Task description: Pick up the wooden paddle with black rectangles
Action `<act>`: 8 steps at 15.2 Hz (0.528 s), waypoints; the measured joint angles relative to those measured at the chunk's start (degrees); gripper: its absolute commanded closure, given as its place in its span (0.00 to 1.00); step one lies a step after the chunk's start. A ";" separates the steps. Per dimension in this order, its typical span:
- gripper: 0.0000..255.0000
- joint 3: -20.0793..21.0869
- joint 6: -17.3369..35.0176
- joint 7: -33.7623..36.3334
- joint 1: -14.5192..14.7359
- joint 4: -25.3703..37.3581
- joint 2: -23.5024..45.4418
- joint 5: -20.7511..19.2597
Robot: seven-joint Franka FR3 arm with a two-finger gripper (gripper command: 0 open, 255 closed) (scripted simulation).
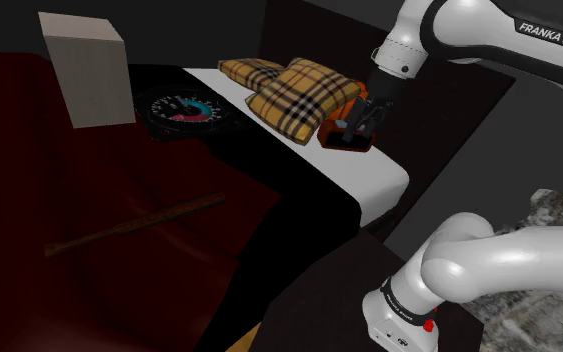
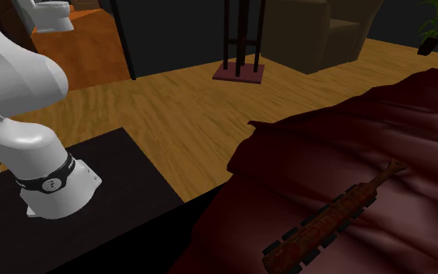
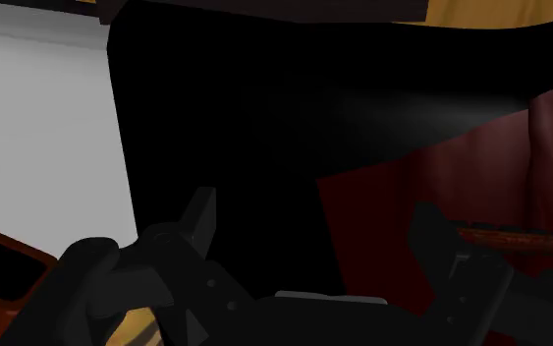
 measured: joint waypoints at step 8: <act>0.00 1.71 8.05 -6.75 4.22 3.25 10.98 -0.14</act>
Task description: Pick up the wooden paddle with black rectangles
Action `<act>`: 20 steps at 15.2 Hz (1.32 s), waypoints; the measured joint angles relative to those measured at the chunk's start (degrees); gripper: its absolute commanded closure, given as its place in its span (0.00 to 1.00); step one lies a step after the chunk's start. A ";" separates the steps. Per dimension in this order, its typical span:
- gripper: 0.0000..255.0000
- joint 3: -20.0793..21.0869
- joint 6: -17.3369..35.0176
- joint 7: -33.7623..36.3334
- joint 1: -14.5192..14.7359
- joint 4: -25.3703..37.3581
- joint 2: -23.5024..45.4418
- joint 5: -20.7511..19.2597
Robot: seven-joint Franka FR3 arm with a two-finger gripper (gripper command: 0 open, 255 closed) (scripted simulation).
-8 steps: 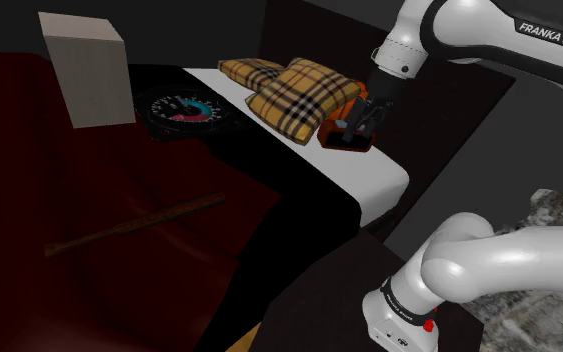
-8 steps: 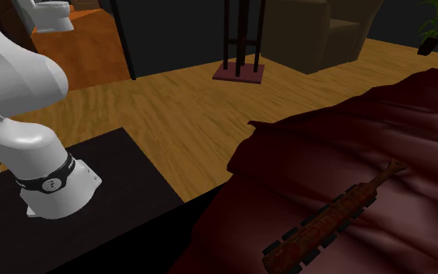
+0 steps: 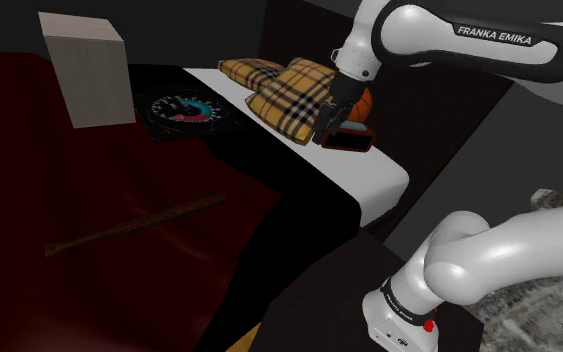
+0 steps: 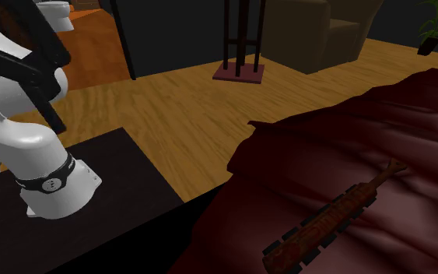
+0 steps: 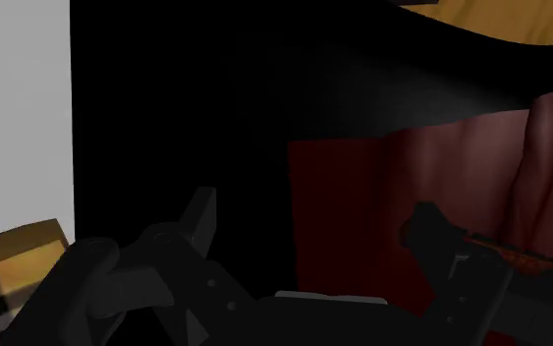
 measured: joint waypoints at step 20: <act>0.00 8.94 15.97 -18.48 10.84 20.40 35.14 -5.53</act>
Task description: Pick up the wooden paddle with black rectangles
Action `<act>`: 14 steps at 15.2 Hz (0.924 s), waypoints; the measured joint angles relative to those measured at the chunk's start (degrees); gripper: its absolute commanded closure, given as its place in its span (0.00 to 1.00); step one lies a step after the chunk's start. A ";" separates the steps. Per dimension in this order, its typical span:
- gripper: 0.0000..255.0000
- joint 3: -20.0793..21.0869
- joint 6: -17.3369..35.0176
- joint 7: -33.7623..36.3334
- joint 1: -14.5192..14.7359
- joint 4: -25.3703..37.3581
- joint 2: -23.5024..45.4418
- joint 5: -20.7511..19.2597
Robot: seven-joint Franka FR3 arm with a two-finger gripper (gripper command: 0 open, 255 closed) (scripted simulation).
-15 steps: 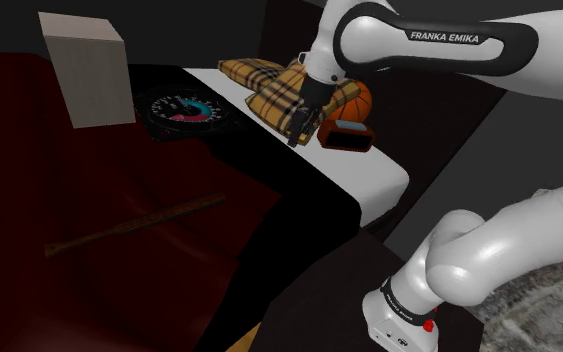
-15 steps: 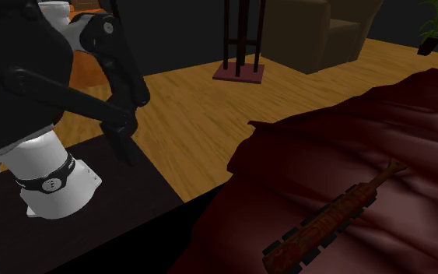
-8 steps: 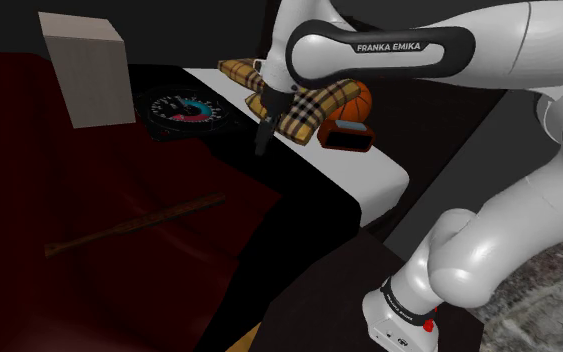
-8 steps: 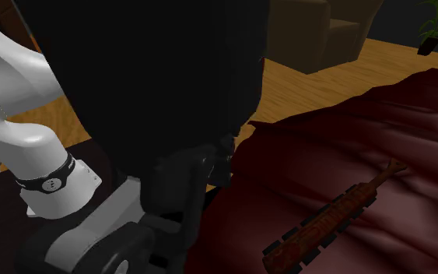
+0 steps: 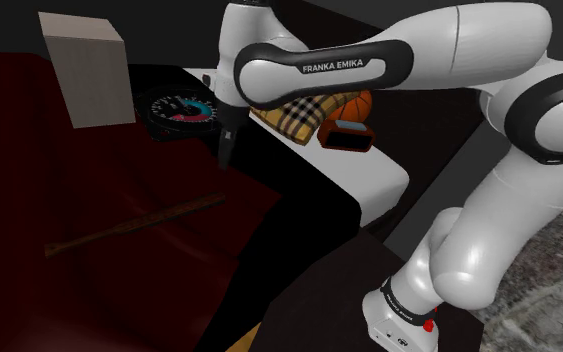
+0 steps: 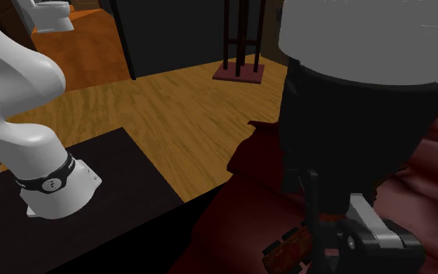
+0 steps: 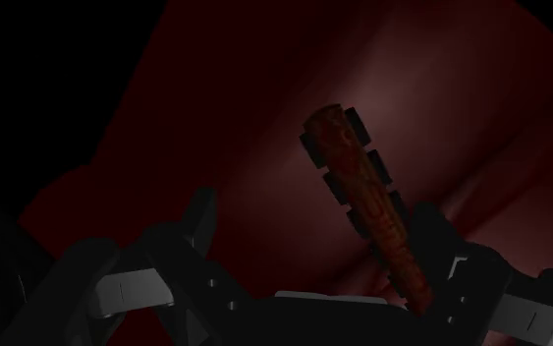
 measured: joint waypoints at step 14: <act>0.00 6.12 4.58 -8.94 9.12 15.05 20.12 -10.11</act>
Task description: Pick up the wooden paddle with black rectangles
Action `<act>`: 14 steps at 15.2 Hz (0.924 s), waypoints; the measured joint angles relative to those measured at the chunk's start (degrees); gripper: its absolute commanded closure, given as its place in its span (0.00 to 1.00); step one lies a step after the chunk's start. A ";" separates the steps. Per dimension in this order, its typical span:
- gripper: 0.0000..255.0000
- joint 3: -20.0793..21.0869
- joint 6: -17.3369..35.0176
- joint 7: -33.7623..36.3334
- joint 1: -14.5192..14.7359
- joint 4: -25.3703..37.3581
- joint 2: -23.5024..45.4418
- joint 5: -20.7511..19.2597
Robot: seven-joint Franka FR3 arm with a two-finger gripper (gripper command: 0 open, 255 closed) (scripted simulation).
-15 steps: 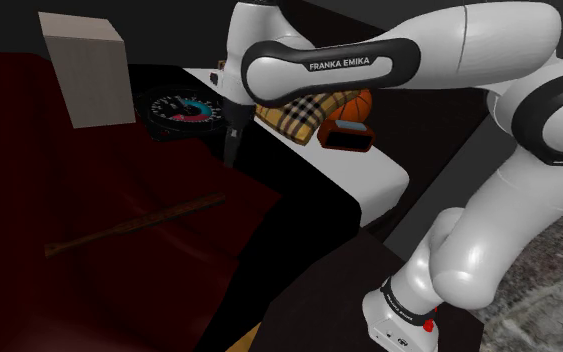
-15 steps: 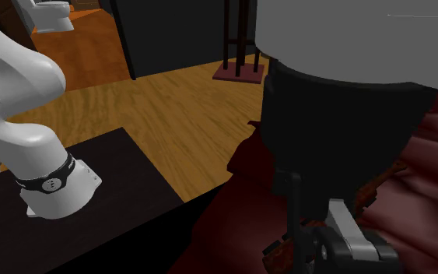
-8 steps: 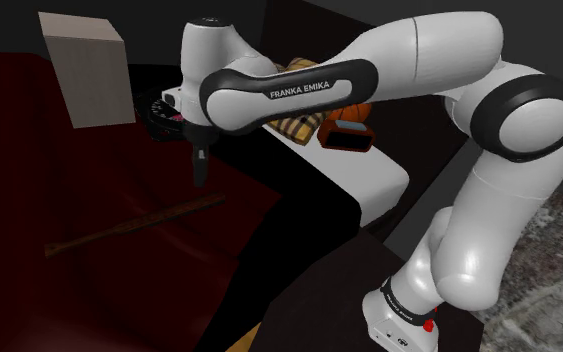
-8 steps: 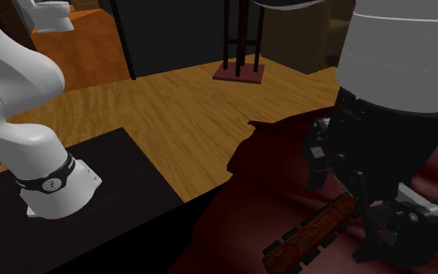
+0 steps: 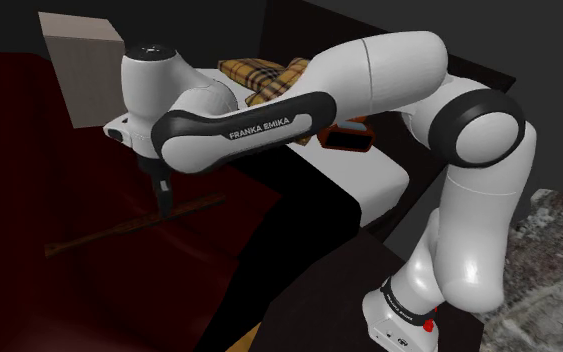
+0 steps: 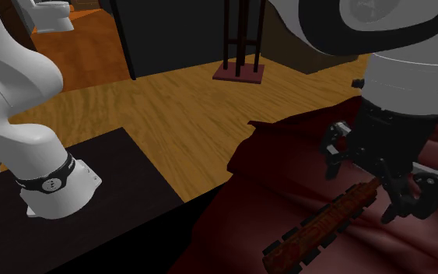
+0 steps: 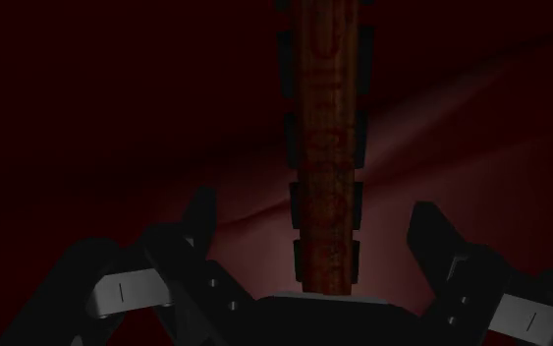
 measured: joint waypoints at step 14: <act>1.00 0.29 4.43 -0.32 2.05 0.38 5.11 -2.71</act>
